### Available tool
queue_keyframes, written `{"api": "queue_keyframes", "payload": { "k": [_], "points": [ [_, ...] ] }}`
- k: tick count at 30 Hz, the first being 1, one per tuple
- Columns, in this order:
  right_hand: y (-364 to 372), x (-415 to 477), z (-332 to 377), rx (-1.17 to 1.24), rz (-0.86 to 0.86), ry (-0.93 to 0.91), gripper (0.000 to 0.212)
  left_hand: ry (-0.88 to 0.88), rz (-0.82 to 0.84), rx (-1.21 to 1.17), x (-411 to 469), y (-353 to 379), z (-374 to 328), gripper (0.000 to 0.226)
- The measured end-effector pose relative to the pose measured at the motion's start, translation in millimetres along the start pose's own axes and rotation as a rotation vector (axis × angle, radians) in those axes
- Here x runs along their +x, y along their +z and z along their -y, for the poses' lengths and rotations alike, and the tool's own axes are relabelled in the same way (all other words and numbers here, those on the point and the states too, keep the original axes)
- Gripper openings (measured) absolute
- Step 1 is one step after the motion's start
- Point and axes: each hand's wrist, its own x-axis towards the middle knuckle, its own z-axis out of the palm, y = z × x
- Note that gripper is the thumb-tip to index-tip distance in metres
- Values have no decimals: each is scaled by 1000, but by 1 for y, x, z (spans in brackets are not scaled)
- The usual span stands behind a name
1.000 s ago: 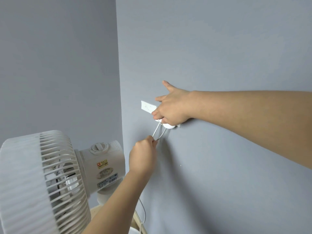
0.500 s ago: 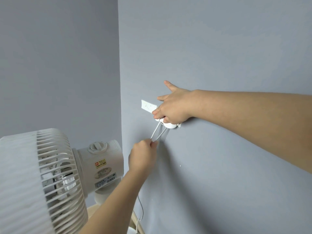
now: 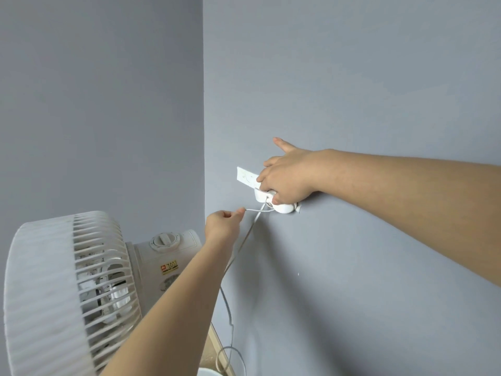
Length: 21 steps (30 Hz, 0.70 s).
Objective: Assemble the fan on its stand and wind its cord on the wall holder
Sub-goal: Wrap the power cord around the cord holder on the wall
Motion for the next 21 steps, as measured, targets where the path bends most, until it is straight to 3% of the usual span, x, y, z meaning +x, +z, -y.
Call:
{"api": "queue_keyframes", "payload": {
  "k": [7,21],
  "points": [
    [1,0,0,-13,-33,-5,28,-53,48,-142,14,18,-25,26],
    [1,-1,2,4,-57,16,28,146,-25,-90,1,6,-35,21]
  ]
}}
